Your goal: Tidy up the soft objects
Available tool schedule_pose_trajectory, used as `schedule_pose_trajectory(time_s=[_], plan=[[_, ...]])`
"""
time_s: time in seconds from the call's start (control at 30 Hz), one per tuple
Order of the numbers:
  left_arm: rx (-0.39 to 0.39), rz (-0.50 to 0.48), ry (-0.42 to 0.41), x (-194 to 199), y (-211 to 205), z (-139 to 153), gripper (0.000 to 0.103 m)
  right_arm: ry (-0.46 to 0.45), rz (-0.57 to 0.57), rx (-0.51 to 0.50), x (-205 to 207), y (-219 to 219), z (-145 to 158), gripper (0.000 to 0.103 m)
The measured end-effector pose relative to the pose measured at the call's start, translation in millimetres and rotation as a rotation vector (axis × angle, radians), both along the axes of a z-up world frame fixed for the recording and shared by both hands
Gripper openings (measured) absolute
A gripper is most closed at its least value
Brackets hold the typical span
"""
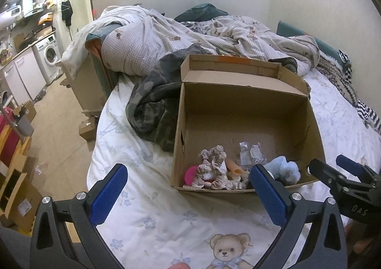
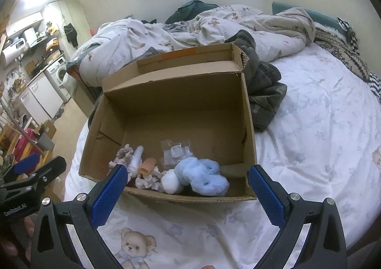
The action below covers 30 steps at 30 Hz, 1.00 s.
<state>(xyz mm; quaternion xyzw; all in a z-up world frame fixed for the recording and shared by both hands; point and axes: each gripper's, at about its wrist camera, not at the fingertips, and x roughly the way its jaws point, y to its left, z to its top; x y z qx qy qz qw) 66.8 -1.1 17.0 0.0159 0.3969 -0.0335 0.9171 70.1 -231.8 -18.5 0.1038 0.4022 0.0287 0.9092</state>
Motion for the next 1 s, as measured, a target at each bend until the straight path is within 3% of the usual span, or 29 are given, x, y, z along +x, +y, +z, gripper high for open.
schedule_pose_trajectory(time_s=[1.0], plan=[[-0.017, 0.005, 0.017, 2.3, 2.7, -1.1, 0.103, -0.008, -0.004, -0.043, 2.5, 3.5, 2.2, 0.103]])
